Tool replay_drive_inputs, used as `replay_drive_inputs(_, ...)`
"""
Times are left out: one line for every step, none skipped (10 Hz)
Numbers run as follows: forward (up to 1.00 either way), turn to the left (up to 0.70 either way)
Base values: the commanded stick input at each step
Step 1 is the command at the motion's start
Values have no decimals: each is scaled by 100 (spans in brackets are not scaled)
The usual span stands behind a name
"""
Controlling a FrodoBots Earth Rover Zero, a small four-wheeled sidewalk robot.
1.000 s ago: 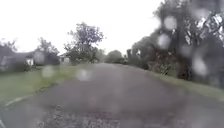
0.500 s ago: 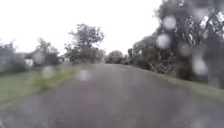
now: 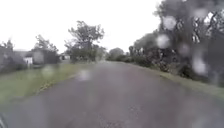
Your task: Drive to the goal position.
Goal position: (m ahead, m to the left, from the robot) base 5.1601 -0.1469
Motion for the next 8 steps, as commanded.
replay_drive_inputs(100, 0)
replay_drive_inputs(100, 0)
replay_drive_inputs(100, 0)
replay_drive_inputs(100, 0)
replay_drive_inputs(100, 0)
replay_drive_inputs(100, 0)
replay_drive_inputs(100, 0)
replay_drive_inputs(100, 0)
